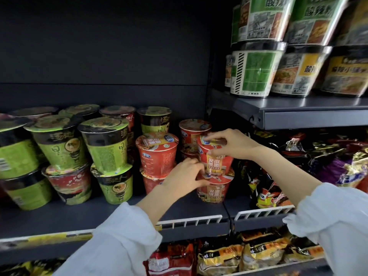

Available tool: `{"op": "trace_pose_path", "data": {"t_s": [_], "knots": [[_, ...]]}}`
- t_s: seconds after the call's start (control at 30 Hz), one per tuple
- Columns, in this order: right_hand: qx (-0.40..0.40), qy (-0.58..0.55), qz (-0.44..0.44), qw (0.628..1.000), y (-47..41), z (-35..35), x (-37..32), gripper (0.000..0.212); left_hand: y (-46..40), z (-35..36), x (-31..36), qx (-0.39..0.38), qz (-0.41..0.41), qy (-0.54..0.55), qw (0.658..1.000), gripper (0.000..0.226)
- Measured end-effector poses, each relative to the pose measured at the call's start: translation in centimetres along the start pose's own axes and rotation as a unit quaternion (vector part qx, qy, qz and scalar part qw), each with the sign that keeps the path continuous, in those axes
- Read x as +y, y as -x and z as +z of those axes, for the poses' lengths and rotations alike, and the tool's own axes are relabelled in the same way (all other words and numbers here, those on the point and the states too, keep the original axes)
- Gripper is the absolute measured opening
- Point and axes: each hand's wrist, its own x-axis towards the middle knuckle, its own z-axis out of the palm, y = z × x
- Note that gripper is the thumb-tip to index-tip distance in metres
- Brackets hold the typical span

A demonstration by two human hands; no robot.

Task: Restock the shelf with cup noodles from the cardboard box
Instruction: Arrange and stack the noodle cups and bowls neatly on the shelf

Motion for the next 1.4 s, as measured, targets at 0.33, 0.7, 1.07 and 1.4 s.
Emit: {"op": "trace_pose_path", "data": {"t_s": [0.33, 0.7, 1.07, 1.4], "knots": [[0.017, 0.019, -0.026, 0.999, 0.9, 0.6, 1.1, 0.040, -1.3, 1.3, 1.5, 0.079, -0.034, -0.013, 0.996, 0.035], [0.022, -0.001, -0.038, 0.999, 1.2, 1.9, -0.7, 0.041, -1.2, -0.7, 0.0, -0.041, -0.057, -0.128, 0.989, 0.037], [0.102, 0.146, -0.073, 0.981, 0.9, 2.9, -2.9, 0.044, 2.3, -2.7, -0.9, 0.132, 0.103, -0.138, 0.976, 0.022], [0.106, 0.050, -0.133, 0.984, -3.2, 4.4, -8.6, 0.040, 6.6, -8.8, -5.7, 0.244, -0.019, -0.131, 0.961, 0.035]]}}
